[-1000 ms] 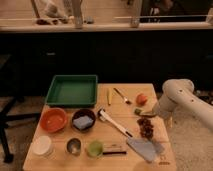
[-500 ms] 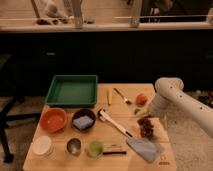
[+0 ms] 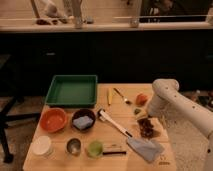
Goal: Place grapes in tray
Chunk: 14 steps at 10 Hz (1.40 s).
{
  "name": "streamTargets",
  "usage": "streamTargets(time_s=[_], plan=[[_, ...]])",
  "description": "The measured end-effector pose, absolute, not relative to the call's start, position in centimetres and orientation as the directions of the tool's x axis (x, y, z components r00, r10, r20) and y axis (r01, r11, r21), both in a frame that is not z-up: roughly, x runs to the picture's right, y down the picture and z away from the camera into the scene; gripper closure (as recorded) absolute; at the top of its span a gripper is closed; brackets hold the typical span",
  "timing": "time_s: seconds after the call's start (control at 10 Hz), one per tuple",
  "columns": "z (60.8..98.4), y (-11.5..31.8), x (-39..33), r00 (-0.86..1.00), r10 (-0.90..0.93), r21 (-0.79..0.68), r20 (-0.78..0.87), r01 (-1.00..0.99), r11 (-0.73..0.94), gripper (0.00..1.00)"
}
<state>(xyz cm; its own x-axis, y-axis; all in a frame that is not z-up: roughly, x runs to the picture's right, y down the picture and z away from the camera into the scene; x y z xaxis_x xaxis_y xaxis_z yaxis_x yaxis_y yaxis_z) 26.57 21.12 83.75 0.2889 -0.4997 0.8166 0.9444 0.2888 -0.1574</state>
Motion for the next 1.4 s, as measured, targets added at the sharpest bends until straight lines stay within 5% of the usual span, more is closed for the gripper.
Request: streamTargets(time_s=[1.2, 1.4], plan=[[86.9, 22.6, 26.0, 0.263, -0.623, -0.172, 0.737, 0.964, 0.204, 0.06], [87.4, 22.2, 25.7, 0.261, -0.622, -0.175, 0.738, 0.965, 0.196, 0.18]])
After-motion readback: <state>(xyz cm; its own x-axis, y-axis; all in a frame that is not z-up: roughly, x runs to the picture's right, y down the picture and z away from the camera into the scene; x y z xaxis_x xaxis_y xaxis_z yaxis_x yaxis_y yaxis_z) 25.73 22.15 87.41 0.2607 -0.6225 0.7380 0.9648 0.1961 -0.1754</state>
